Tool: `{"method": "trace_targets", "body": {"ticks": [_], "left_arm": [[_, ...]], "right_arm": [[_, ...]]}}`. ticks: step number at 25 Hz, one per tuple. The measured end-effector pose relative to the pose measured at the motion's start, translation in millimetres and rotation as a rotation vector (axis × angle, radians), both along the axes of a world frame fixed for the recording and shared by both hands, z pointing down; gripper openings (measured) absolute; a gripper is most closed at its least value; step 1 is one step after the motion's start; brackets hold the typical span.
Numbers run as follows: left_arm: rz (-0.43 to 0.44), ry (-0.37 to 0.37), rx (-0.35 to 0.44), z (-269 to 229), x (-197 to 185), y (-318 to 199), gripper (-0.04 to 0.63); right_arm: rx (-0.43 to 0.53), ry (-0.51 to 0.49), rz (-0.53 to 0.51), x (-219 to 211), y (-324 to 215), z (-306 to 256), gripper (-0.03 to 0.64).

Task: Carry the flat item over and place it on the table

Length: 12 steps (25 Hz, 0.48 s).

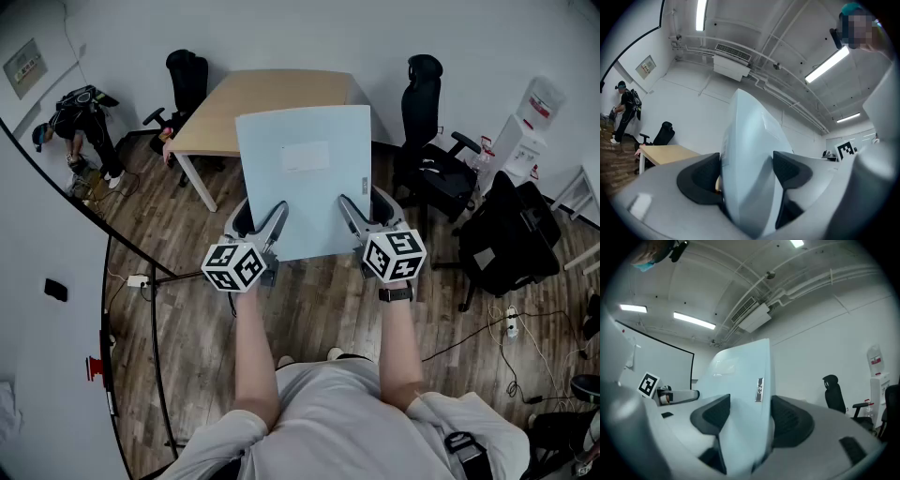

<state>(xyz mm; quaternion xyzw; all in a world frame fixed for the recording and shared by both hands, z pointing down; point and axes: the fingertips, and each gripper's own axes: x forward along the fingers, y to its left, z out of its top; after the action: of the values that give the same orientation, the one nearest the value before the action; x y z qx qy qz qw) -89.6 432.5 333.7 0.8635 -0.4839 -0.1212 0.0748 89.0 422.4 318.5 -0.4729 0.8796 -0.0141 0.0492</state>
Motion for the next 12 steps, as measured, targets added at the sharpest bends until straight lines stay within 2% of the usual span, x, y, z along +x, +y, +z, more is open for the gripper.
{"method": "trace_targets", "body": {"ticks": [7,12], "left_arm": [[-0.041,0.022,-0.021,7.0,14.4,-9.1,0.350],[-0.058,0.015,-0.046,16.3,23.7,-19.1,0.350]], "right_arm": [[0.010,0.002,-0.037,18.0,-8.3,5.3,0.282],[-0.020,-0.006,-0.053,25.9,-23.2,17.8,0.282]]}}
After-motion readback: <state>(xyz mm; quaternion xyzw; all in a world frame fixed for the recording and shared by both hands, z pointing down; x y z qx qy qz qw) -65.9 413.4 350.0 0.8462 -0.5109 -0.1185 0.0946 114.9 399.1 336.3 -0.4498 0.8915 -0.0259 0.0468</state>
